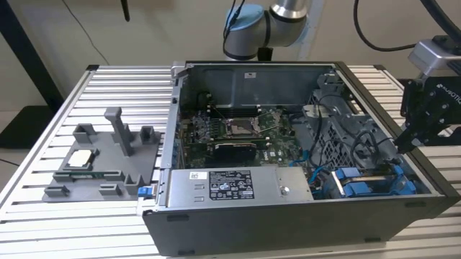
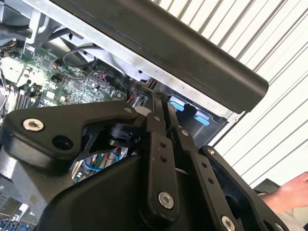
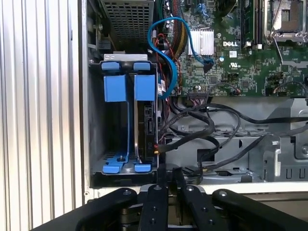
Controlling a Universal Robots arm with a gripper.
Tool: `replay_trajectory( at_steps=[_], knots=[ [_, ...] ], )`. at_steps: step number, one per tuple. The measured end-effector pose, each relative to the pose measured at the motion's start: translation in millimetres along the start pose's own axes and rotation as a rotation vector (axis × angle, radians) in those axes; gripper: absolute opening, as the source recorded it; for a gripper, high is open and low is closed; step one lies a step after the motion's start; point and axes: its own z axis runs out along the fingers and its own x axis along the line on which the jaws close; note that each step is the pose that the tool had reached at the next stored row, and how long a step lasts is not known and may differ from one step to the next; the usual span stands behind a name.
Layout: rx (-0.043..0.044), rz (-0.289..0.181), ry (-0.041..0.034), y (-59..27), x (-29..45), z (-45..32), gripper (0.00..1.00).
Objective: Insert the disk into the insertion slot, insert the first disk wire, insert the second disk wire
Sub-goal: 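Insert the second disk wire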
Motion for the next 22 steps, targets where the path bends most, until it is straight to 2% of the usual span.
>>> replay_trajectory(
  at_steps=[3, 5, 11, 22],
  knots=[
    [0.0000, 0.000, 0.0000, 0.0, 0.0, 0.1, 0.17],
    [-0.0002, 0.000, -0.0049, -0.2, 0.1, 0.5, 0.17],
    [-0.0004, -0.002, -0.0102, -7.8, -0.2, 0.2, 0.17],
    [-0.0030, -0.003, -0.0097, -9.5, 0.9, 10.3, 0.17]
  ],
)
